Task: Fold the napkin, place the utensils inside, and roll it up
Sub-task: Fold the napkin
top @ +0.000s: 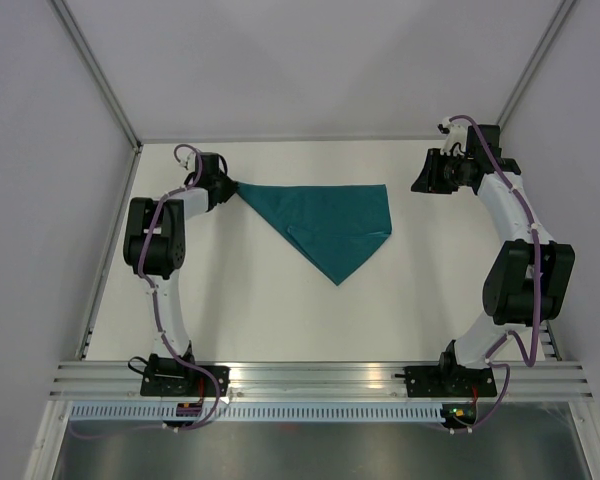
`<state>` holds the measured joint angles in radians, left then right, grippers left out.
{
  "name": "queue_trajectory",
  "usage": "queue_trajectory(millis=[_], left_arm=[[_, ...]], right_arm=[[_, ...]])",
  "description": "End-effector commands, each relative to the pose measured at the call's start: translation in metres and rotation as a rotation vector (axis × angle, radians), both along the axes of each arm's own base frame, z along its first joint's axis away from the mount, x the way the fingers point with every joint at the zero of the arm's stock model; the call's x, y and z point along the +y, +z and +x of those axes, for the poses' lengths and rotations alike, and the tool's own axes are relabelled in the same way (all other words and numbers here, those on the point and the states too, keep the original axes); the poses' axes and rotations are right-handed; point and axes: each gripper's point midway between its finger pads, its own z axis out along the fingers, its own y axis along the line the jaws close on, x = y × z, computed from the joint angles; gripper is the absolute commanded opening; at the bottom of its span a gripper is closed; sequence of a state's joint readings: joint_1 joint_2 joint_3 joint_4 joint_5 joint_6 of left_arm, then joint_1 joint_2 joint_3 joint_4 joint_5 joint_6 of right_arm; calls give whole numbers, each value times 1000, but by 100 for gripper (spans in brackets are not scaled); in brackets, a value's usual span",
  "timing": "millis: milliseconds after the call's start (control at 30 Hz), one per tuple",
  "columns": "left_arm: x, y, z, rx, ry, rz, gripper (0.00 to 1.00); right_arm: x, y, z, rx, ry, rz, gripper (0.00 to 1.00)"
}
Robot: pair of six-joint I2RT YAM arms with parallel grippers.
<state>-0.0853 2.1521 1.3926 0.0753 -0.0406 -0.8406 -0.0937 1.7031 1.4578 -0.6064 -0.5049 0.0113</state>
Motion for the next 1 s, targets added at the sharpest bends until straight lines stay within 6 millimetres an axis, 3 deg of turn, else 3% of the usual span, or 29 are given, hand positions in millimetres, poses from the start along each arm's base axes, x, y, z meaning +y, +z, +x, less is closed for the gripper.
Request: queue_trajectory(millis=[0,200,233,300,333,367,633,667,767,867,967], left_arm=[[-2,1,5,6,-27,-7,26],[-1,5,-4,-13,-44,5,3],[-2,15,-6,-38,-47,6,2],[0,11,-17,-41,-48,9,2],[1,22,-20,-63,-45,9,2],[2,15,-31,-46,-44,11,2],[12,27,-71,-117,-20,22,2],[14,21,-81,-105,-17,26,2],[19,34,-90,-162,-21,41,2],[14,65,-90,-296,-63,48,2],[-15,106,-91,-484,-225,7,2]], right_arm=[[4,12,7,-29,16,17,35],[4,9,5,-20,19,15,34],[5,9,5,-20,22,15,34],[6,6,4,-9,26,21,34],[7,5,3,-2,29,23,34],[8,3,2,8,32,24,34],[13,-4,0,13,66,0,34],[14,-3,0,11,71,-2,33],[19,-7,-3,23,88,-12,34],[26,-9,-4,28,106,-21,34],[28,-12,-4,37,113,-28,34]])
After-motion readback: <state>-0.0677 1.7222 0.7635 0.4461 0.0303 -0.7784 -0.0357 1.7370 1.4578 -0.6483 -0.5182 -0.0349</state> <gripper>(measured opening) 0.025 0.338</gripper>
